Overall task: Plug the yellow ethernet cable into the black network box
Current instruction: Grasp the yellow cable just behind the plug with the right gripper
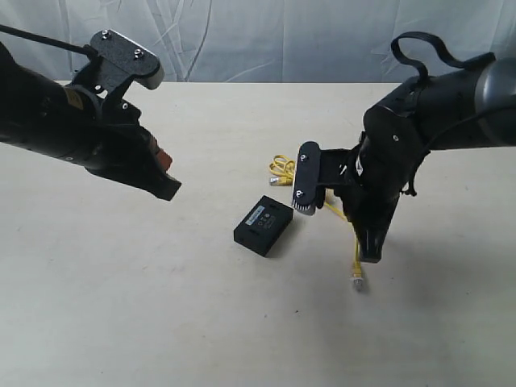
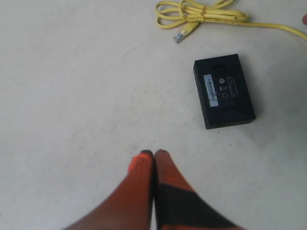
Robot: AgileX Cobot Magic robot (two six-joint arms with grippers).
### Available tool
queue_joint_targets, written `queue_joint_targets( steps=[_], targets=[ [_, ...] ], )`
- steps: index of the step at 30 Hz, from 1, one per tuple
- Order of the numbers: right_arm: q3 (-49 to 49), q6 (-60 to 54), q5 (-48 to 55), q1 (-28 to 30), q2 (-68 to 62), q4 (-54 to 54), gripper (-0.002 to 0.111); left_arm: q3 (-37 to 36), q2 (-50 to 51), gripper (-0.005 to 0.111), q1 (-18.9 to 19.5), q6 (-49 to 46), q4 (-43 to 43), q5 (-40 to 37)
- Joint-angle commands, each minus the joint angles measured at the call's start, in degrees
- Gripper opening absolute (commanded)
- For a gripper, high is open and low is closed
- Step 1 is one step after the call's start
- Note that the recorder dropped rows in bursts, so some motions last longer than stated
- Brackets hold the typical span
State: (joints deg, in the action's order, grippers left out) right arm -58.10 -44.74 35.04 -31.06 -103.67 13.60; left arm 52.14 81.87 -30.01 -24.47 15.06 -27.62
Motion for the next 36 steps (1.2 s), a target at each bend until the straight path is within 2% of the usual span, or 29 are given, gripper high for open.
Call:
queue_joint_targets(
  steps=[1,4,7,9,10,11,13,23,25,31,34,36],
  targets=[
    [0.1,-0.41,0.07,-0.06,1.54,8.13,0.0,-0.14,0.09,0.0,0.18,-0.15,-0.28,0.51],
    [0.1,-11.45,0.87,-0.06,1.43,7.89,0.005,-0.14,0.09,0.0,0.18,-0.15,-0.28,0.51],
    [0.1,-22.82,0.85,-0.36,1.07,4.74,0.024,-0.14,0.09,0.0,0.18,-0.15,-0.28,0.51],
    [0.1,-35.27,1.45,-0.36,0.46,1.19,0.04,-0.14,0.09,0.0,0.18,-0.15,-0.28,0.51],
    [0.1,-38.49,2.22,-0.36,0.15,1.19,0.041,-0.14,0.09,0.0,0.18,-0.15,-0.28,0.51],
    [0.1,-43.87,3.5,-0.36,-0.62,1.19,0.04,-0.14,0.09,0.0,0.18,-0.15,-0.28,0.51],
    [0.1,-47.18,3.22,-0.36,-1.7,1.08,0.041,-0.14,0.09,0.0,0.18,-0.15,-0.28,0.51],
    [0.1,-49.86,-0.08,-0.36,-5.78,-5.3,0.039,-0.14,0.09,0.0,0.18,-0.15,-0.29,0.62],
    [0.1,-49.86,-0.3,-0.36,-5.89,-6.05,0.033,-0.14,0.09,0.0,0.18,-0.15,-0.29,0.62],
    [0.1,-49.73,0.66,-0.36,-5.89,-6.19,-0.001,-0.14,0.09,0.0,0.18,-0.15,-0.29,0.62],
    [0.1,-48.01,0.66,-0.36,-5.89,-6.48,-0.001,-0.14,0.09,0.0,0.18,-0.15,-0.29,0.62],
    [0.1,-41.7,0.19,-0.36,-5.89,-6.62,-0.001,-0.14,0.09,0.0,0.18,-0.15,-0.29,0.62]
  ],
)
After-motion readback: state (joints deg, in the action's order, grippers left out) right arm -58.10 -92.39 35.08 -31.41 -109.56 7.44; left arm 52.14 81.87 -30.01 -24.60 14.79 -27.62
